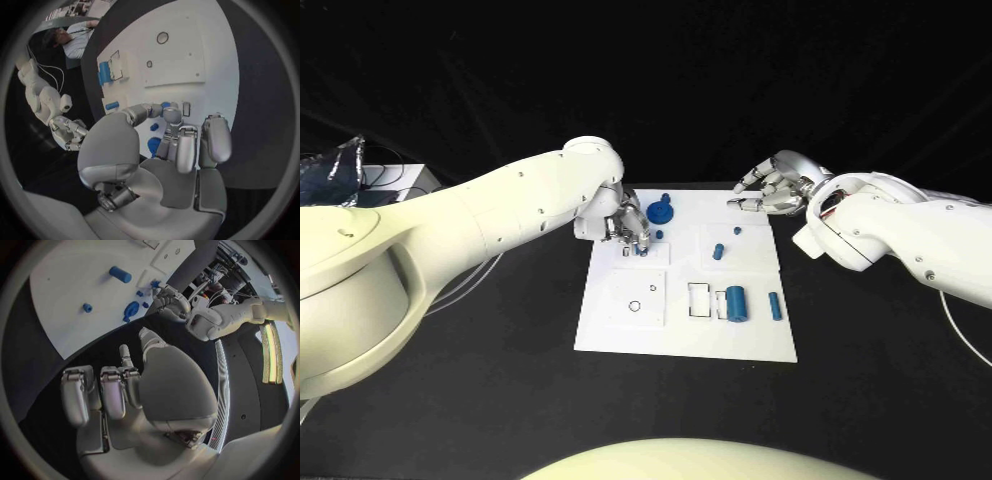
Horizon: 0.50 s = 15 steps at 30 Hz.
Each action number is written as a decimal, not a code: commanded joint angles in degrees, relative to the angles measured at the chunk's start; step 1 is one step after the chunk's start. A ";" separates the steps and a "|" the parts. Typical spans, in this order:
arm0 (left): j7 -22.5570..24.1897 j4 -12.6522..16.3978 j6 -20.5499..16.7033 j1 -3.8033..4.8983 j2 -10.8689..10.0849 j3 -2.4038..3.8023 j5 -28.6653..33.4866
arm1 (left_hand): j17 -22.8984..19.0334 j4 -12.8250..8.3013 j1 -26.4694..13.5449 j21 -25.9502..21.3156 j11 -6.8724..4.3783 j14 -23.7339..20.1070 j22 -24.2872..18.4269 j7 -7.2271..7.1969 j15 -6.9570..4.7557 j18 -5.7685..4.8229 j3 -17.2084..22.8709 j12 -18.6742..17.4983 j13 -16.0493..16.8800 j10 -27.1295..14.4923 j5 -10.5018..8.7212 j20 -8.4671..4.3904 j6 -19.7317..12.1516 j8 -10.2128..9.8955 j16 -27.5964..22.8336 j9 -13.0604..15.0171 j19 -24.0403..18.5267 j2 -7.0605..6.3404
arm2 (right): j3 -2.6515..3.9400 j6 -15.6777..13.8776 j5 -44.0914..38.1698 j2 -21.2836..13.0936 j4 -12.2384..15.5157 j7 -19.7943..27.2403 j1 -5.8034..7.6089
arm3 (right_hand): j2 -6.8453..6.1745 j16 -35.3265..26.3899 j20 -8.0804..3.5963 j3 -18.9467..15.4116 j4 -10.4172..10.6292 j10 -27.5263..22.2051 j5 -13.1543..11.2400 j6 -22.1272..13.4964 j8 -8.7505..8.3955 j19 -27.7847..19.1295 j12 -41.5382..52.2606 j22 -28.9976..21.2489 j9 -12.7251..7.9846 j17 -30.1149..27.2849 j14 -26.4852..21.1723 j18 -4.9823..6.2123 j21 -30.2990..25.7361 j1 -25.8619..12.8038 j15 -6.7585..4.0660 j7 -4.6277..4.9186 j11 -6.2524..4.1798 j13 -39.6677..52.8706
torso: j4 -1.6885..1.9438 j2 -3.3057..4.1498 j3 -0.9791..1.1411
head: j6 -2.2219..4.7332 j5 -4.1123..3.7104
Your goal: Assemble the parts on the task board
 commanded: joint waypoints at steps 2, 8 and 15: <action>1.17 0.52 2.24 -0.09 -0.41 0.06 0.99 | 15.09 -6.96 1.78 0.21 -0.31 5.96 0.06 -2.32 -0.50 -0.18 6.54 0.06 -0.07 -0.09 0.71 -0.06 2.67 0.20 0.19 0.15 0.33 1.09 | 0.02 1.22 -0.56 0.00 0.09 0.47 -0.05 | -0.15 0.17 -0.16 0.31 0.05 3.74 0.20 -0.46 0.40 4.82 -0.09 13.24 0.13 14.53 5.84 -0.15 -0.42 -0.41 -0.27 -0.07 -0.05 12.74 | -0.11 0.05 0.00 | 0.07 0.02; 1.53 0.60 2.94 -0.09 -0.76 0.09 1.62 | 15.09 -6.97 1.75 0.19 -0.32 5.96 0.01 -2.33 -0.51 -0.17 6.51 -0.06 -0.26 -0.11 0.77 -0.07 2.73 0.19 0.19 0.13 0.29 1.04 | 0.01 1.21 -0.66 -0.02 0.24 0.59 -0.07 | -0.14 0.19 -0.16 0.33 0.04 3.67 0.21 -0.47 0.41 4.82 -0.16 13.23 0.13 14.57 5.85 -0.15 -0.44 -0.38 -0.27 -0.07 -0.06 12.67 | 0.05 0.00 -0.01 | 0.11 0.02; 1.80 0.76 1.96 -0.09 -1.22 0.11 2.75 | 15.09 -6.50 1.26 0.16 -0.32 5.96 -0.02 -2.32 -0.51 -0.17 6.09 -0.25 -0.55 0.18 0.71 -0.10 3.09 0.14 0.19 0.02 0.24 1.12 | 0.01 1.13 -1.73 0.08 0.82 1.54 -0.17 | 0.07 0.18 -0.17 0.83 -0.22 3.77 0.34 -0.57 0.50 4.81 -0.06 13.22 0.24 14.55 5.85 -0.14 -0.47 0.26 -0.28 -0.08 -0.08 12.77 | -0.12 0.00 -0.05 | 0.23 0.08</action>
